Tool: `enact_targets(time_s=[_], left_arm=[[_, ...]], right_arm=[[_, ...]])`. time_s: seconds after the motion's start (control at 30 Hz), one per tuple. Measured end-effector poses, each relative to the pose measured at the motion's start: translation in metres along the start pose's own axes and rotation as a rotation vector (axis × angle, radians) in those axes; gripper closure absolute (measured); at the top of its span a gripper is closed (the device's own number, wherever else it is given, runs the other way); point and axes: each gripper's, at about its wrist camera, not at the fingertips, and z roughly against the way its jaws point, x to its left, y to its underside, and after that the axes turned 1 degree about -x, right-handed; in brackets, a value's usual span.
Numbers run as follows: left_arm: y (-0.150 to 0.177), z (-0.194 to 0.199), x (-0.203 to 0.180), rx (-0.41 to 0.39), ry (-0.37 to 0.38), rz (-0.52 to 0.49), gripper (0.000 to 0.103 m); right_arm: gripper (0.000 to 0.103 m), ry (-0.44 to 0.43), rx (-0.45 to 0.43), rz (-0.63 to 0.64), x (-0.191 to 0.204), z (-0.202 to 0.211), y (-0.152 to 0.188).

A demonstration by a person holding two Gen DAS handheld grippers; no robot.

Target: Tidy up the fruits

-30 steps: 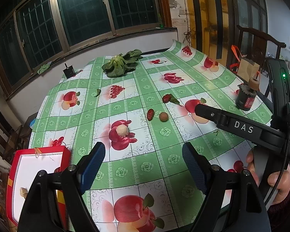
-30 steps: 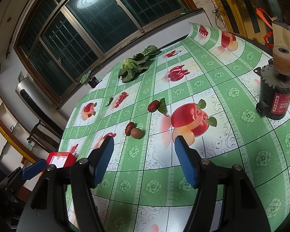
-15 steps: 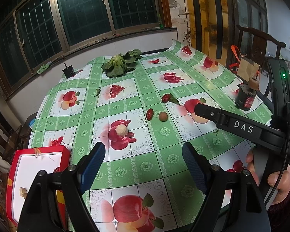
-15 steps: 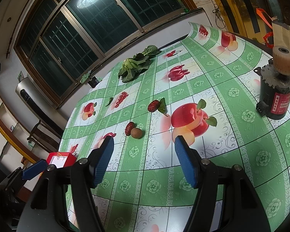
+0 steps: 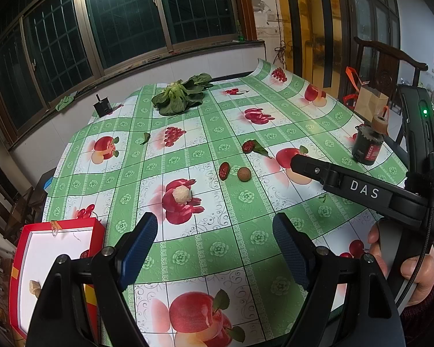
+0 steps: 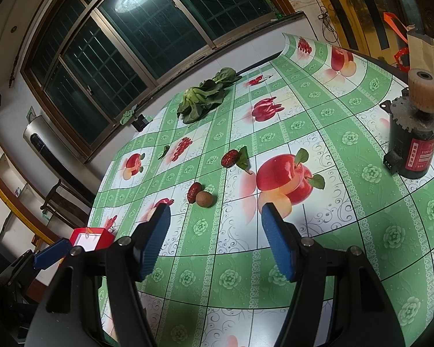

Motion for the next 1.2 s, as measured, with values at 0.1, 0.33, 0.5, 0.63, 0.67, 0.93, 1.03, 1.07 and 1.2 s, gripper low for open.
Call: enact_targets(time_s=[0.1,0.33,0.5,0.63,0.67,0.93,1.03,1.07,1.2], left_arm=[[0.0008,0.0001,-0.0004,-0.001,-0.001,0.000,0.021],[0.0000,0.0001,-0.0001,0.001,0.000,0.000,0.021],[0.0006,-0.0005,-0.0016,0.001,0.002,-0.004,0.021],[0.0009,-0.0005,-0.0019,0.000,0.003,-0.003,0.021],[0.0004,-0.0005,-0.0018,0.000,0.002,-0.003,0.021],[0.0009,-0.0005,-0.0023,-0.001,0.003,-0.003,0.021],[0.0003,-0.0004,-0.0021,0.000,0.001,-0.003,0.021],[-0.0003,-0.0004,-0.0017,0.001,0.002,-0.003,0.021],[-0.0002,-0.0011,-0.0031,-0.002,0.003,-0.002,0.021]], right_arm=[[0.037,0.000,-0.001,0.000,0.0000,-0.0001,0.0000],[0.037,0.000,0.002,0.000,0.0000,-0.0003,-0.0001],[0.037,0.000,0.004,0.001,0.0004,-0.0002,-0.0003],[0.037,0.000,0.004,0.002,0.0011,-0.0002,-0.0006],[0.037,0.000,0.004,0.001,0.0011,-0.0002,-0.0006],[0.037,0.000,0.003,0.003,0.0010,0.0001,-0.0003],[0.037,0.001,0.003,0.001,0.0015,-0.0002,-0.0003],[0.037,0.001,0.003,0.001,0.0014,-0.0001,-0.0003],[0.037,0.001,0.004,0.001,0.0014,0.0001,-0.0002]])
